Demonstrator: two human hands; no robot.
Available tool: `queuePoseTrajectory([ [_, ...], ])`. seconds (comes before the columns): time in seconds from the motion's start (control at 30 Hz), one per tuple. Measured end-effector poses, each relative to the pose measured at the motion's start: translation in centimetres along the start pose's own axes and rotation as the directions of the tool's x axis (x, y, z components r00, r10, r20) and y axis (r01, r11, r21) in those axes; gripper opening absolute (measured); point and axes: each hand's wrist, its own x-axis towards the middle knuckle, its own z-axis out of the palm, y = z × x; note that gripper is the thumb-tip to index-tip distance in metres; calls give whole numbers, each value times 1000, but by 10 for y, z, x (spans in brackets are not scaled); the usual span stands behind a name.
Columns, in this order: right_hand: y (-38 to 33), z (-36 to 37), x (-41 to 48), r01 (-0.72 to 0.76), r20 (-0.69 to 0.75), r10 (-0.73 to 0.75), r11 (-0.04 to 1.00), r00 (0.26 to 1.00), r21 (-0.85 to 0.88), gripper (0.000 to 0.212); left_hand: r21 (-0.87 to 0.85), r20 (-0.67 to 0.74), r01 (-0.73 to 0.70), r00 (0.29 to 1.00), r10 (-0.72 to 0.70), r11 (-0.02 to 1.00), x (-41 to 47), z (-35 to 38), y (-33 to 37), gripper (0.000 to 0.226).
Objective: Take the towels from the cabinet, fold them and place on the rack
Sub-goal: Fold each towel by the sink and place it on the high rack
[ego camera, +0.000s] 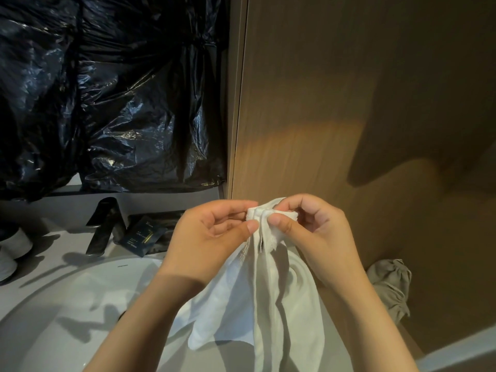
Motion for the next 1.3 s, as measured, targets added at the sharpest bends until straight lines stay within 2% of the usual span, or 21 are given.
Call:
queuePoseTrajectory([
  [0.2,-1,4,-1,81,-2,-82,993,997,-85,9,51,-8,-12,1000,13,999,-3,0,0,31],
  [0.4,-1,4,-2,97,0,-97,993,995,-72,10,57,-29,-30,999,31,998,-4,3,1,31],
  [0.67,2,0,-3,75,46,-71,993,996,-89,7,108,-33,-86,995,90,990,-1,2,-2,30],
  [0.77,15,-11,-2,41,65,-30,984,997,-171,3,129,-45,-115,992,122,985,4,-3,-2,32],
  [0.9,35,-30,-2,-4,49,24,926,998,-377,9,155,-75,-159,982,172,975,10,-13,2,33],
  [1.03,47,-39,-4,8,62,26,869,998,-494,21,192,-84,-173,978,192,966,14,-20,5,33],
  [1.2,37,-45,4,132,104,-84,750,991,-648,24,226,-112,-204,966,233,953,20,-28,7,33],
  [1.3,17,-54,16,242,119,-227,660,967,-711,23,245,-140,-215,957,254,945,26,-37,10,33],
])
